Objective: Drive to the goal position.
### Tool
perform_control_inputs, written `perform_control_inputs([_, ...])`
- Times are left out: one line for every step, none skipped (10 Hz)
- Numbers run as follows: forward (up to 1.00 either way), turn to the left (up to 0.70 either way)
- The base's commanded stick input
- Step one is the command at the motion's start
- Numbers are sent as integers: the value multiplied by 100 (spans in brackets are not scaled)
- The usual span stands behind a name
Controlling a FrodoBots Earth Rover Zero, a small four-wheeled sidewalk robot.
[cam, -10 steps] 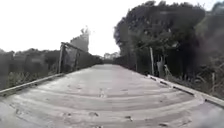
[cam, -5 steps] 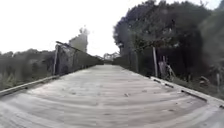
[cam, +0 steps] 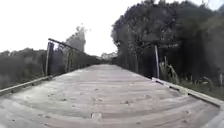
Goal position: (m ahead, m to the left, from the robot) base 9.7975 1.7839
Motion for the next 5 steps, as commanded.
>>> perform_control_inputs([70, 0])
perform_control_inputs([70, 0])
perform_control_inputs([70, 0])
perform_control_inputs([70, 0])
perform_control_inputs([70, 0])
